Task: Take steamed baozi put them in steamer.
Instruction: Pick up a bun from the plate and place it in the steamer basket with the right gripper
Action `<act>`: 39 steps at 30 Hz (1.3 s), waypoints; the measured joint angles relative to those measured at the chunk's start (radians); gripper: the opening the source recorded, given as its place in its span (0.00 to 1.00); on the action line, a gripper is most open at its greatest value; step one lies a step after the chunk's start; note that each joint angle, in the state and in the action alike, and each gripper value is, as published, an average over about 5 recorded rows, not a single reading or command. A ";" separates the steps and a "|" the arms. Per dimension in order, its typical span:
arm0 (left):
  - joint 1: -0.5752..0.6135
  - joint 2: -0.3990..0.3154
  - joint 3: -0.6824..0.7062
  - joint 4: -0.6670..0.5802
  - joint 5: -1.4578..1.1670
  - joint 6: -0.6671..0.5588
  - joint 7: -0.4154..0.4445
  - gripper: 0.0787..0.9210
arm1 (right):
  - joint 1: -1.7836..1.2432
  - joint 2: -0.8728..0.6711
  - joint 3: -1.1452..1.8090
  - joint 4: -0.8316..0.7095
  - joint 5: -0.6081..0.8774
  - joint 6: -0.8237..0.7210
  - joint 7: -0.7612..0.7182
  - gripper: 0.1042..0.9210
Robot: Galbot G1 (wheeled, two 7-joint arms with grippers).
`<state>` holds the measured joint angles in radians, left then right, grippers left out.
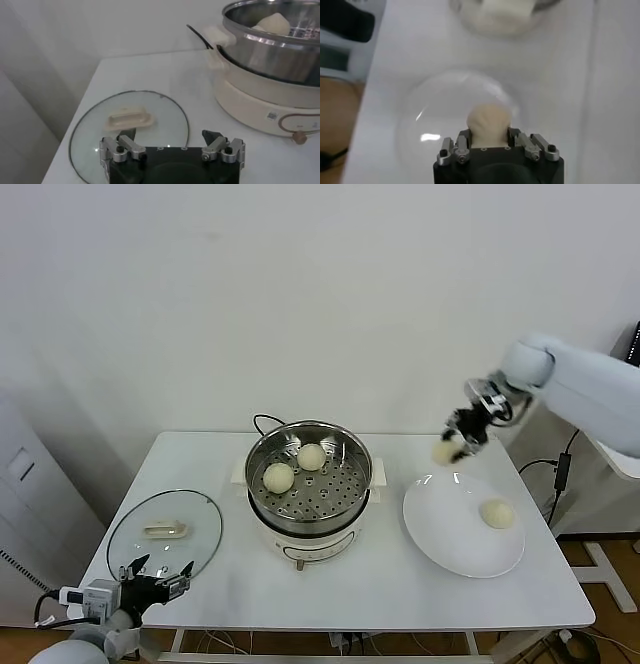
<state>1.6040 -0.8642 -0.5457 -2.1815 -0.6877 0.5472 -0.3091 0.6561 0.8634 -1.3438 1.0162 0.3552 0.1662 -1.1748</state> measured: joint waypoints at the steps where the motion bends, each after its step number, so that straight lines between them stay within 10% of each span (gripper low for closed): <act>1: 0.000 0.001 0.001 0.000 0.000 0.000 0.000 0.88 | 0.003 0.022 0.008 -0.005 -0.001 0.021 0.005 0.42; 39: 0.008 0.009 0.007 0.003 -0.001 -0.005 0.002 0.88 | -0.172 0.389 0.195 0.166 -0.452 0.656 0.039 0.42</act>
<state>1.6123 -0.8556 -0.5386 -2.1787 -0.6882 0.5423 -0.3073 0.4841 1.2524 -1.1489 1.1822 -0.0966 0.8220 -1.1357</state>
